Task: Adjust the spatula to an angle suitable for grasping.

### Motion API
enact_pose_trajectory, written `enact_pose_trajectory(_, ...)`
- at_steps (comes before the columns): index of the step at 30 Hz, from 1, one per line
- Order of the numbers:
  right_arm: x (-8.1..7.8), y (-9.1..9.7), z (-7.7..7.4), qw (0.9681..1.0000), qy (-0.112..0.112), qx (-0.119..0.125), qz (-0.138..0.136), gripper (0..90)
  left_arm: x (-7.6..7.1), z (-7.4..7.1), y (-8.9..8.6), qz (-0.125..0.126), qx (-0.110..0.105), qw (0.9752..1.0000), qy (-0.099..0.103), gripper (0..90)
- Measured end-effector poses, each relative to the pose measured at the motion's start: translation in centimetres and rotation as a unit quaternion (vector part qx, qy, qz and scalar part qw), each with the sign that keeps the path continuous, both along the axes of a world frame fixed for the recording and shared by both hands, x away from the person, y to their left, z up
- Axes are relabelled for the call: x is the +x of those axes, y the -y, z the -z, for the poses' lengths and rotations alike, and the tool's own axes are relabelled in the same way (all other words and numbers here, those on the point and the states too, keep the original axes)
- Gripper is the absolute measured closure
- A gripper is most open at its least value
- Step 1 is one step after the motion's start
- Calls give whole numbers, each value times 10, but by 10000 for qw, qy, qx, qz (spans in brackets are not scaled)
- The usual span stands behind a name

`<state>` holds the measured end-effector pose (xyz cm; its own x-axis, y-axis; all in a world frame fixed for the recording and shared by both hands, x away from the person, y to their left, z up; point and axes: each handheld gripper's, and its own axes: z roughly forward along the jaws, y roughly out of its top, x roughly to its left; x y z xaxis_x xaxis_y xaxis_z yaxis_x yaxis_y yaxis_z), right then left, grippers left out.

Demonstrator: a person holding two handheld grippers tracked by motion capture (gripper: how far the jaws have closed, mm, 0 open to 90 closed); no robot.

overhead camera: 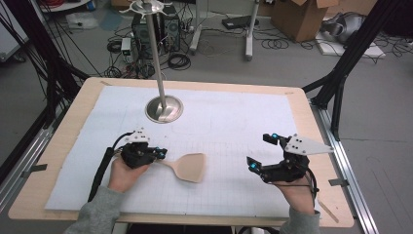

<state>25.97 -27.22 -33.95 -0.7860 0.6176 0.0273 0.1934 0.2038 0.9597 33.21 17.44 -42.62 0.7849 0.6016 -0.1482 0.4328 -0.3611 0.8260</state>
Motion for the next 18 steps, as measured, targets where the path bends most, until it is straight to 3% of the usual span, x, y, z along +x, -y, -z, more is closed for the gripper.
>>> enact_pose_trajectory(3, 0, 0, 0, 10000, 0, 2, 0, 67, -5, -9, -16, -176, -16, 9997, 167, 896)
enact_pose_trajectory(7, 0, -1, 0, 10000, 9, -16, 4, 67, -9, -11, -31, -321, -13, 9992, 235, 896)
enact_pose_trajectory(12, 2, -4, 1, 10000, -28, -49, -10, 67, -18, -4, -61, -664, 154, 9973, 269, 895)
enact_pose_trajectory(18, 4, -8, 2, 9999, -31, -84, -56, 67, -25, 1, -81, -914, 214, 9952, 292, 895)
